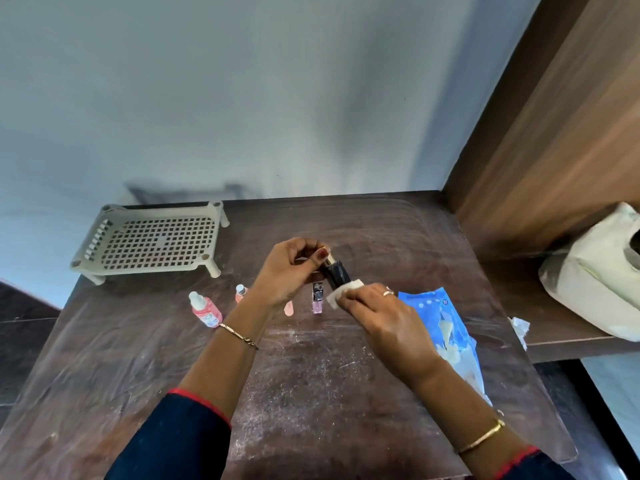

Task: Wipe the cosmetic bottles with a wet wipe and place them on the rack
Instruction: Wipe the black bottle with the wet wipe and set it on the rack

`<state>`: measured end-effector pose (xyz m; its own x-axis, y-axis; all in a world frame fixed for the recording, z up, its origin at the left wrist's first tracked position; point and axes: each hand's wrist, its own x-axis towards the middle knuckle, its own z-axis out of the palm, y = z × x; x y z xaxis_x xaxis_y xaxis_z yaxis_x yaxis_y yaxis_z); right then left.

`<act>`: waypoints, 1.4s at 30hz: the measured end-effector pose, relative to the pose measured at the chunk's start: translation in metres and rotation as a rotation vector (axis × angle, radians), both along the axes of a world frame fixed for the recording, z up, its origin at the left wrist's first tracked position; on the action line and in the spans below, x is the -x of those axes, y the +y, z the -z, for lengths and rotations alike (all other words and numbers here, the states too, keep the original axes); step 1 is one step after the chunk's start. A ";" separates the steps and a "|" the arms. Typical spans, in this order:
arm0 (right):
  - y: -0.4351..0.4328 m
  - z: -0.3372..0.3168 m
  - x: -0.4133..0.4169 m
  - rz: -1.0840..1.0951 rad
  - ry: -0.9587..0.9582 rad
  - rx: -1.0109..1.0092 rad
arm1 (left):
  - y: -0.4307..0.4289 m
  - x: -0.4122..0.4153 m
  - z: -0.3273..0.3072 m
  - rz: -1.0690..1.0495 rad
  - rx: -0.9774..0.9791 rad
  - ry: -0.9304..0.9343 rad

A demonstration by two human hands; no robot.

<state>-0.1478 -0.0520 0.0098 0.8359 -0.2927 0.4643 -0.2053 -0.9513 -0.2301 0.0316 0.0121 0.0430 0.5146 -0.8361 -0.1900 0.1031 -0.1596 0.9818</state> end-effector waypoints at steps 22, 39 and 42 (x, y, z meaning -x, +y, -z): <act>0.008 -0.038 -0.034 -0.007 -0.084 -0.031 | 0.018 -0.012 -0.017 0.102 0.023 0.068; 0.026 -0.016 -0.032 -0.009 -0.065 0.007 | 0.032 -0.020 -0.006 0.075 -0.003 0.087; 0.048 -0.001 -0.015 -0.019 -0.015 0.013 | 0.042 -0.031 -0.003 0.025 0.001 0.112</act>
<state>-0.1324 -0.0039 0.0109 0.8344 -0.2705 0.4803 -0.1837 -0.9580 -0.2204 0.0630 0.0542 0.0462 0.4691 -0.8487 -0.2443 0.2081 -0.1626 0.9645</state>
